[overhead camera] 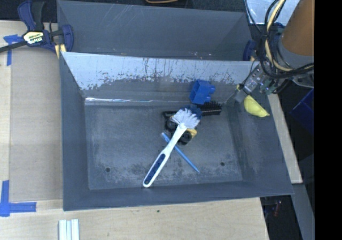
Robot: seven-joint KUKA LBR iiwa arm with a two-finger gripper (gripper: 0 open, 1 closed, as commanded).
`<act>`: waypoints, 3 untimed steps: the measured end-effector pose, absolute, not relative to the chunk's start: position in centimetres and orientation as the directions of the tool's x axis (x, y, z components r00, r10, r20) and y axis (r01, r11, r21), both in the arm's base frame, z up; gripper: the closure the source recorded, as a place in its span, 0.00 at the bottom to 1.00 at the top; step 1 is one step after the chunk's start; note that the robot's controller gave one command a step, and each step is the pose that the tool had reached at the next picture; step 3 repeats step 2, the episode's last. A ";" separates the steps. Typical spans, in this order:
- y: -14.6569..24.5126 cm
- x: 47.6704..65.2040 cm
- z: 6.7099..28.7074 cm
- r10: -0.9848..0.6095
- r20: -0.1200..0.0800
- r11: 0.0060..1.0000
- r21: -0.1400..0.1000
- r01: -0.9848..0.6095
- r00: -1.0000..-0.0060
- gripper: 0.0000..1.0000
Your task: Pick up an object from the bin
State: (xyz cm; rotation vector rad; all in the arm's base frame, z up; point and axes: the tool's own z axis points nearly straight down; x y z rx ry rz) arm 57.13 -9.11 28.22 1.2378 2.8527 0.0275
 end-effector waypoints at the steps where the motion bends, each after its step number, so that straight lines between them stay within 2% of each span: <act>1: -10.6 56.0 22.8 0.527 -0.035 0.850 0.023 0.527 -0.849 1.00; 2: -11.1 56.1 15.6 0.417 -0.038 0.909 0.019 0.416 -0.908 1.00; 3: -11.1 56.1 15.6 0.417 -0.038 0.909 0.019 0.416 -0.908 1.00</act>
Offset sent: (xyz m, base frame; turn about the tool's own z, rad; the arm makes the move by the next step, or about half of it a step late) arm -0.0115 -0.0195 -0.1461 -0.4099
